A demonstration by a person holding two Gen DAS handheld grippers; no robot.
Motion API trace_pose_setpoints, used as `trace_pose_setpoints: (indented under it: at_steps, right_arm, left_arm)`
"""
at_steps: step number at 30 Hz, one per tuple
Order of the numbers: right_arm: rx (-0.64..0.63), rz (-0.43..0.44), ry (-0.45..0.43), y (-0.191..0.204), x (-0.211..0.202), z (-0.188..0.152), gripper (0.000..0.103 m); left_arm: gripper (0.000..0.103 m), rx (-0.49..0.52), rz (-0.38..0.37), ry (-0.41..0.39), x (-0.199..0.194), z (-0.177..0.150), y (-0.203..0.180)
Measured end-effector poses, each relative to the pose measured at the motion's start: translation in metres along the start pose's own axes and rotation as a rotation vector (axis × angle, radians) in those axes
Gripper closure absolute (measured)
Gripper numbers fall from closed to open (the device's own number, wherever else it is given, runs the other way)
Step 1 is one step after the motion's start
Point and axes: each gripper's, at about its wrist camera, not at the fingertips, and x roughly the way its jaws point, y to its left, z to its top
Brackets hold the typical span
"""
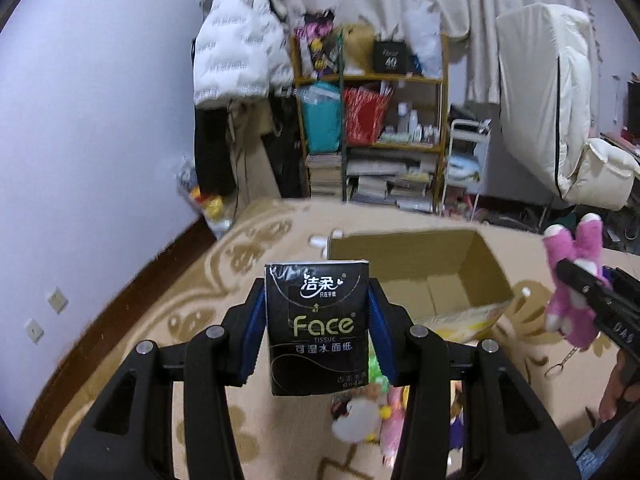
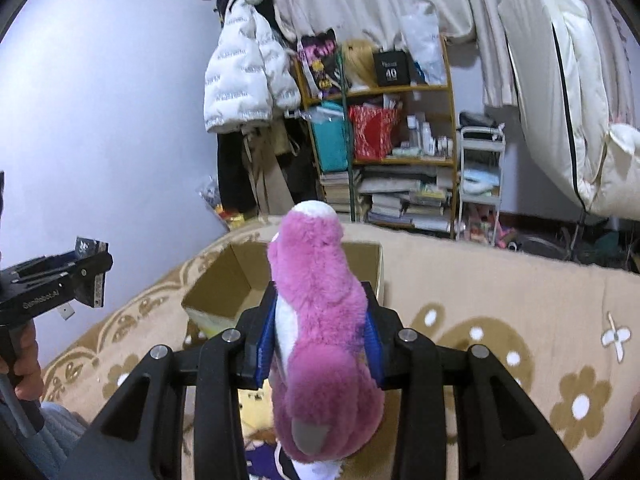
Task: Organize soft objects
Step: 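Carry the tissue pack and pink rabbit over the box and release both inside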
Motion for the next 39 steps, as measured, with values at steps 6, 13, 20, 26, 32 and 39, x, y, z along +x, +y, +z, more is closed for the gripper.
trace_pose_setpoints:
  at_steps: [6,13,20,26,32,39]
  right_arm:
    - [-0.002,0.004,-0.017,0.0,0.014,0.014,0.064]
    - [-0.008,0.005,-0.027,-0.002,0.026,0.026,0.064]
    - [-0.008,0.016,-0.028,0.0,0.05,0.042,0.063]
    - [0.006,0.036,-0.028,-0.002,0.077,0.054,0.063]
    - [0.031,0.056,-0.016,-0.006,0.097,0.05,0.063]
    - [0.033,0.08,0.036,-0.007,0.118,0.032,0.063]
  left_arm:
    - [0.057,0.007,-0.01,-0.041,0.0,0.031,-0.014]
    - [0.057,-0.019,-0.004,-0.057,0.02,0.054,-0.017]
    - [0.057,-0.046,-0.024,-0.035,0.053,0.053,-0.013]
    - [0.057,-0.038,-0.047,0.005,0.082,0.044,-0.018]
    - [0.057,-0.028,-0.065,0.052,0.104,0.036,-0.023]
    - [0.057,-0.037,-0.086,0.133,0.132,0.023,-0.026]
